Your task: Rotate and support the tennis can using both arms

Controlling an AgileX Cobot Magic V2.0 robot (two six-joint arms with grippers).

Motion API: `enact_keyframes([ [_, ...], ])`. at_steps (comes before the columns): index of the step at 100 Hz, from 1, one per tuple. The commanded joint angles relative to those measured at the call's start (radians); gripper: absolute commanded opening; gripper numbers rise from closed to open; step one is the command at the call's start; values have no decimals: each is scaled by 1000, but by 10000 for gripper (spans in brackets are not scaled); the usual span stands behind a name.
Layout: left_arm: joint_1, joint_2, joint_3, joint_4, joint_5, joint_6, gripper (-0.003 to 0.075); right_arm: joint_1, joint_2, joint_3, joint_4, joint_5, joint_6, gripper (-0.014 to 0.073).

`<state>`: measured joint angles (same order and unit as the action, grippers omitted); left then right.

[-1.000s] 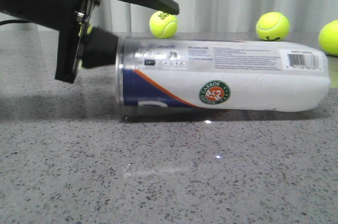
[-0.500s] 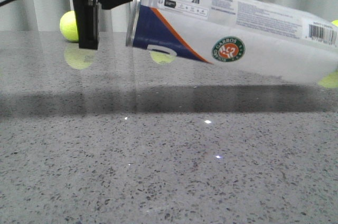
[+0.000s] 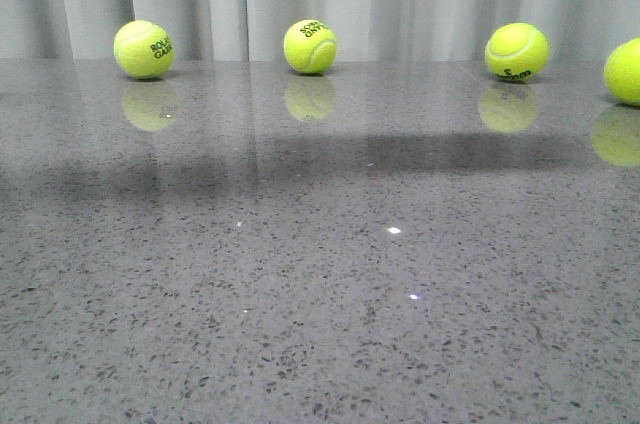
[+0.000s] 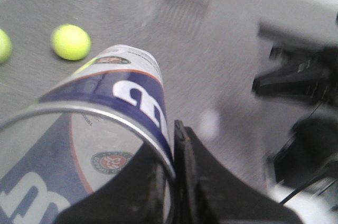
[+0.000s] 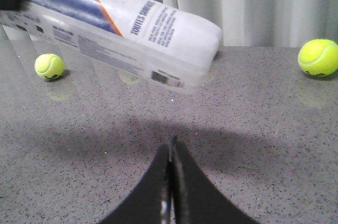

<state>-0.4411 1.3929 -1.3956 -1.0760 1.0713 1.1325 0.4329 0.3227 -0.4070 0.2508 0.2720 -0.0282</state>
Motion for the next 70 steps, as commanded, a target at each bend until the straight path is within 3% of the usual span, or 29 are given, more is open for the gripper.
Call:
enact_keyframes([
  [1, -35, -61, -122, 170, -12, -62, -19, -6, 6, -25, 6, -84, -9, -69],
  [29, -135, -39, -268, 756, 120, -586, -19, -6, 6, -25, 6, -84, -9, -69],
  [45, -179, -3, -268, 937, 206, -674, -19, -6, 6, -25, 6, -84, -9, -69],
  [70, -227, 52, -268, 964, 206, -689, -18, -6, 6, -25, 6, -84, -9, -69],
])
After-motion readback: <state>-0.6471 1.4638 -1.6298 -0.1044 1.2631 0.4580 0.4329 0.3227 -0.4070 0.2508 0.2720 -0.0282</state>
